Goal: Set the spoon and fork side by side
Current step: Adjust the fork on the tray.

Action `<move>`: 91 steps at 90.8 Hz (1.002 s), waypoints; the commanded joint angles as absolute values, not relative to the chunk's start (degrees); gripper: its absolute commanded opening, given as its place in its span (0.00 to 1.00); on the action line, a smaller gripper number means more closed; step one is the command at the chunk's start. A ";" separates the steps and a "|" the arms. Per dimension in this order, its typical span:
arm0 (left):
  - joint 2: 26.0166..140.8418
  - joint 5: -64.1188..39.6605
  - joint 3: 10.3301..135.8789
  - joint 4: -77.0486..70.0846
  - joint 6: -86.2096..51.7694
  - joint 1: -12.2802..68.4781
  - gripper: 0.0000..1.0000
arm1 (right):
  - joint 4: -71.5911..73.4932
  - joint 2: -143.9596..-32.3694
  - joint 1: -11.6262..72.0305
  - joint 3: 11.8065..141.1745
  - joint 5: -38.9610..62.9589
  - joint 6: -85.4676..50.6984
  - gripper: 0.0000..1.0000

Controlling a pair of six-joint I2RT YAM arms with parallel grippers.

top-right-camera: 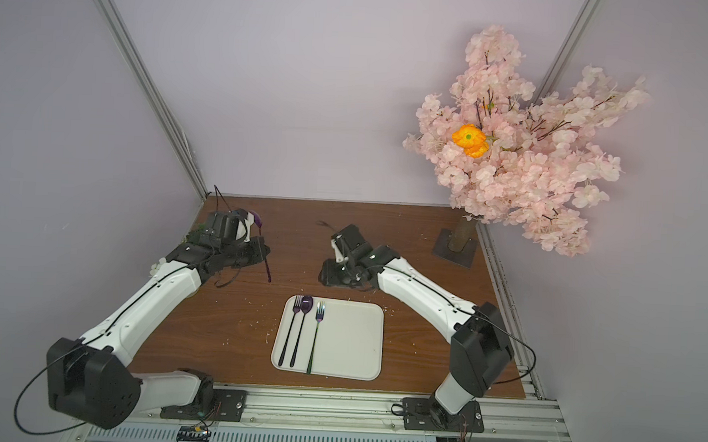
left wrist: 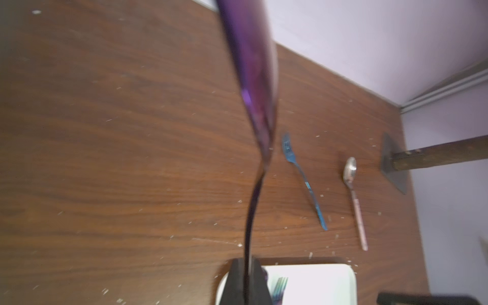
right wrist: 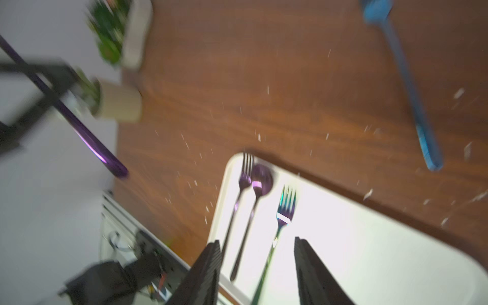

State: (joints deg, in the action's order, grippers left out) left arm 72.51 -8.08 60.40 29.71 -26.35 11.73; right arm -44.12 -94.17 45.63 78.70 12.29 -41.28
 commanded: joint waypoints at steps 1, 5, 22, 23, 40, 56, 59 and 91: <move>68.79 4.74 55.90 35.52 -25.81 8.86 0.00 | -54.51 -97.28 49.73 80.89 8.68 -45.08 0.44; 67.02 5.45 53.86 35.66 -25.61 7.23 0.00 | -54.88 -99.28 50.81 81.82 9.13 -45.67 0.42; 61.48 6.15 49.47 35.89 -24.08 3.09 0.00 | -54.49 -106.69 55.62 83.71 10.18 -47.04 0.40; 61.33 5.98 49.48 35.88 -23.95 3.08 0.00 | -54.45 -106.91 55.85 83.74 10.14 -47.20 0.40; 60.50 3.27 49.82 35.86 -23.90 3.08 0.00 | -54.00 -108.54 56.96 82.69 7.91 -48.95 0.37; 59.95 1.73 49.56 35.86 -23.87 3.08 0.00 | -50.97 -109.79 56.91 80.41 8.71 -48.20 0.34; 59.88 1.57 49.54 35.86 -23.82 3.08 0.00 | -50.71 -110.12 56.90 80.03 8.63 -48.09 0.34; 60.37 -0.24 49.75 35.77 -23.52 3.08 0.00 | -48.09 -113.71 56.74 80.61 10.68 -45.76 0.25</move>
State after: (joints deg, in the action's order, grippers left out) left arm 60.58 0.67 49.21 35.59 -24.36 3.55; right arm -49.23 -112.60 56.93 79.99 10.22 -46.81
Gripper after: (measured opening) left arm 0.049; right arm 0.266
